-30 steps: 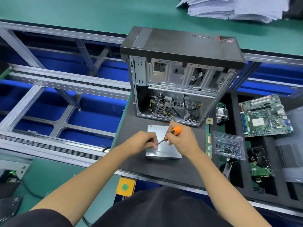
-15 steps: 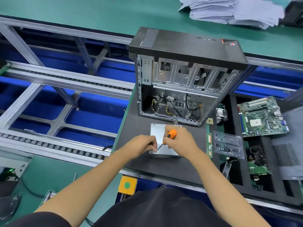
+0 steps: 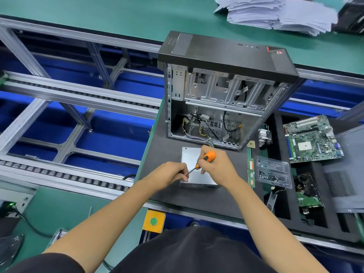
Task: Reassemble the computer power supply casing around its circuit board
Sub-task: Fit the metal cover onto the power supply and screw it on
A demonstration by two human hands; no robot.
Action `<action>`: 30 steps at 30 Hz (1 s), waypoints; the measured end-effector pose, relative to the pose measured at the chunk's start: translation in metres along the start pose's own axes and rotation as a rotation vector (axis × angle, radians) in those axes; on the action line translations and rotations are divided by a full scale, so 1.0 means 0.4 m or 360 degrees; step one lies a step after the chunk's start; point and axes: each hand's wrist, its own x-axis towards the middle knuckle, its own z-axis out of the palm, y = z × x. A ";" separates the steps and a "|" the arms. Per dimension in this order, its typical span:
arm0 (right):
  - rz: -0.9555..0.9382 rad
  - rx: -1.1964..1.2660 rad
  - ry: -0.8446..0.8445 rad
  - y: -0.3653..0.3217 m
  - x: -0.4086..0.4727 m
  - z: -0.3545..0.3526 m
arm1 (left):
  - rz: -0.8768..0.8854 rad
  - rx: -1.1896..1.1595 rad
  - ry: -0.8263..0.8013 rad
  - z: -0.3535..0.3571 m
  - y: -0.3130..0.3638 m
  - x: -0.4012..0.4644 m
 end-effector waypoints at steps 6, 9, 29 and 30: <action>0.0010 -0.0037 -0.0029 -0.002 0.003 0.004 | -0.0006 -0.0084 0.0040 0.011 -0.010 0.003; -0.0010 -0.0106 -0.0044 -0.002 0.004 0.008 | -0.0006 -0.0074 0.0031 0.014 -0.014 0.004; -0.0051 -0.0297 -0.0285 -0.019 0.029 0.015 | 0.0154 0.0380 0.0572 0.068 -0.043 -0.010; -0.0051 -0.0311 -0.0288 -0.017 0.027 0.018 | 0.0129 0.0359 0.0594 0.075 -0.043 -0.012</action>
